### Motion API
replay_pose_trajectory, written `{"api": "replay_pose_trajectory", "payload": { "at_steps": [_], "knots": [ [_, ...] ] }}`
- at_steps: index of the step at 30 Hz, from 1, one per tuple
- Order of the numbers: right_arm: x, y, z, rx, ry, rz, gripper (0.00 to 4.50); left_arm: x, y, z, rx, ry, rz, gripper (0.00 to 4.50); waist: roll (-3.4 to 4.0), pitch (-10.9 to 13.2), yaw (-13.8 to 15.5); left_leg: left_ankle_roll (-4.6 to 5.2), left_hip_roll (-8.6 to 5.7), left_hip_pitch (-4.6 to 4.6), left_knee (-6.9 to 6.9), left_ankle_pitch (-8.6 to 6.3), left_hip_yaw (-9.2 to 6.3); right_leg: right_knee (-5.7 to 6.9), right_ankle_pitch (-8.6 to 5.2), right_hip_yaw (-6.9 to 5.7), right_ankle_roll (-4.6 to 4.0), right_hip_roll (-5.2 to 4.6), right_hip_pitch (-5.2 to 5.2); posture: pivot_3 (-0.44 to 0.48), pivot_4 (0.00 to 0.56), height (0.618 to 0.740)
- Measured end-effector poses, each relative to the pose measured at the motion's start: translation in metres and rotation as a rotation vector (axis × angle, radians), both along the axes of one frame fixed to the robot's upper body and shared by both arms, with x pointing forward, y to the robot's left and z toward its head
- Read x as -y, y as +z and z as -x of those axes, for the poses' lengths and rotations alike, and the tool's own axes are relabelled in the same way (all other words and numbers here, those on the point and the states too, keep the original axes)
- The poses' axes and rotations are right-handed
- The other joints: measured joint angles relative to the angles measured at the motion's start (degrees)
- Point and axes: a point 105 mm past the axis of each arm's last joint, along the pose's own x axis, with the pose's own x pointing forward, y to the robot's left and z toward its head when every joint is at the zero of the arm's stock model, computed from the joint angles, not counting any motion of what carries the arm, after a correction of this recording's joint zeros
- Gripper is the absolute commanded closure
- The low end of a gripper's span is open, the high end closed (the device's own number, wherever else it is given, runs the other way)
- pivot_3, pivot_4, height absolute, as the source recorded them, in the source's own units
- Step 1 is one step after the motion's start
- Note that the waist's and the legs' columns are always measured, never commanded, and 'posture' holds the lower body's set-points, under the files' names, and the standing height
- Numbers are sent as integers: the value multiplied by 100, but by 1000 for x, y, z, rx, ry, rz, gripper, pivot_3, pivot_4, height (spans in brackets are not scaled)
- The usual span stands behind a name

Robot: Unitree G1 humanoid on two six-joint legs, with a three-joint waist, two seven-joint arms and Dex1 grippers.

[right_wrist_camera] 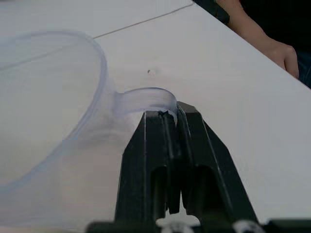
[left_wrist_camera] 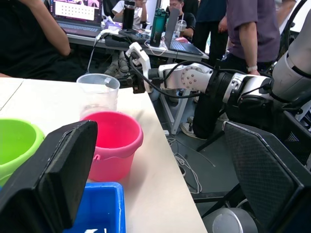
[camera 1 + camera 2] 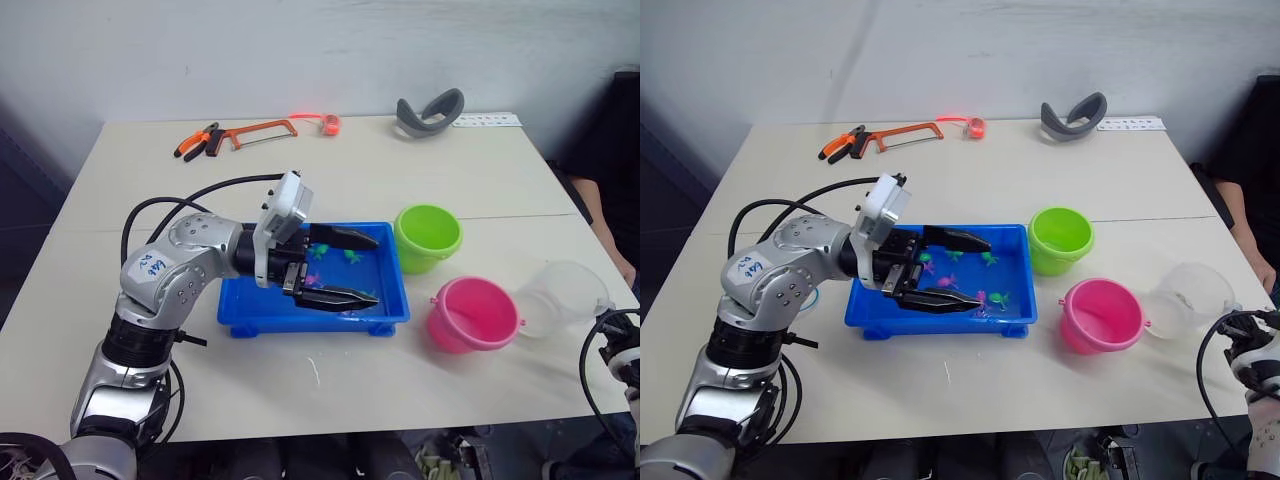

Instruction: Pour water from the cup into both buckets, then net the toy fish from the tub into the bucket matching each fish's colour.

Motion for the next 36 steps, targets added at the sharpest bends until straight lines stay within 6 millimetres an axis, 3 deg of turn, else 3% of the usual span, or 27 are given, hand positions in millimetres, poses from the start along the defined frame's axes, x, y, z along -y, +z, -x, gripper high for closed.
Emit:
{"api": "replay_pose_trajectory", "payload": {
  "at_steps": [9, 19, 28, 36],
  "knots": [
    [-4, 2, 1, 44, 21, -29, 4472, -3, -3, -1, -13, 7, -2, 0, 0, 0, 1, 0, 2, 0, 3, 0, -2, 1, 0, 0, 1, 1, 2, 0, 150, 740],
    [-10, 5, 20, 102, -20, -116, 4472, -6, -7, -4, -25, -11, -12, 0, 9, 2, 2, 0, 3, 0, -1, 0, 0, 1, 0, 0, 1, 0, 0, 0, 150, 740],
    [-17, 51, 44, 191, -35, -74, 4472, -6, -14, -7, -18, -40, -30, 0, 16, 5, 5, 0, 5, -2, -8, 0, 2, -4, 0, 3, 1, -1, -3, 0, 150, 740],
    [-45, 98, 44, 126, 78, 235, 4472, 2, -20, -9, -39, -51, -19, 0, 20, 4, -5, 1, 1, -2, -7, -1, 4, -4, 0, 7, 2, 5, -4, 0, 150, 740]
  ]
}}
